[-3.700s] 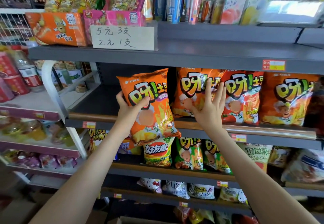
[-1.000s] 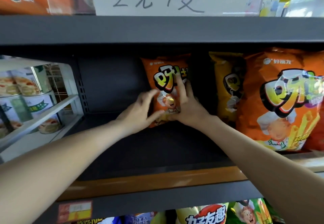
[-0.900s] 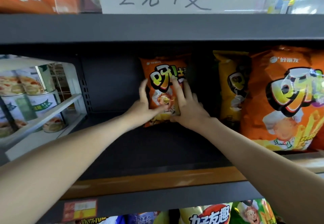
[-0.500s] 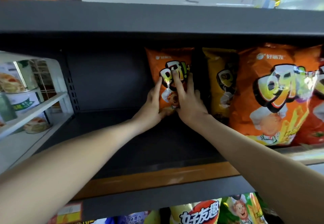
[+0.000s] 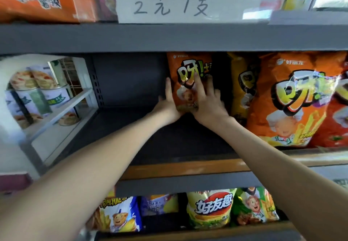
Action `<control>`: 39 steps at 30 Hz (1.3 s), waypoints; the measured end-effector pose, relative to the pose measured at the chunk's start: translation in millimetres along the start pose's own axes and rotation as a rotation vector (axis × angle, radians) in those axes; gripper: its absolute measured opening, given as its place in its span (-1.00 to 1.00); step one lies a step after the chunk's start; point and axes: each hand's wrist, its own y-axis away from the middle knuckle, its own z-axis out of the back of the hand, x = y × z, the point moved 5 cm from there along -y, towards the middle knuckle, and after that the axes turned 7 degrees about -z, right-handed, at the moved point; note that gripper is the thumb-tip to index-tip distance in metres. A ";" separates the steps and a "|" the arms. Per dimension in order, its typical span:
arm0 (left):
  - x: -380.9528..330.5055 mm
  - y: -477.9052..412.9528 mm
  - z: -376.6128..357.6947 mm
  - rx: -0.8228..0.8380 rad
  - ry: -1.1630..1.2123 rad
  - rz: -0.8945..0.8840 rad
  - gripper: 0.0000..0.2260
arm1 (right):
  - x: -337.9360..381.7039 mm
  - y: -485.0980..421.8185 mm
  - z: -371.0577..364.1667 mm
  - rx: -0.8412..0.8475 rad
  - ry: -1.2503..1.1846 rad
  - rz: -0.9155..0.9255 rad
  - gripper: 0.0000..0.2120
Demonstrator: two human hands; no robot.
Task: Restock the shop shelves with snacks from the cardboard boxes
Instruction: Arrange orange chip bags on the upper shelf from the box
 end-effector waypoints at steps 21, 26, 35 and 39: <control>114.3 489.1 -120.7 -0.450 0.335 0.832 -0.57 | 27.3 338.4 -112.5 0.662 -0.694 0.348 -0.64; 164.5 558.4 -215.8 -0.287 0.380 1.191 -0.56 | -18.7 391.2 -222.4 0.937 -0.453 0.198 -0.56; 222.6 587.2 -477.9 -0.190 0.649 1.565 -0.39 | -182.0 457.8 -427.7 1.040 -0.062 -0.008 -0.43; 257.1 588.1 -593.5 -0.270 0.805 1.792 -0.27 | -245.8 480.5 -526.7 1.100 -0.006 0.006 -0.33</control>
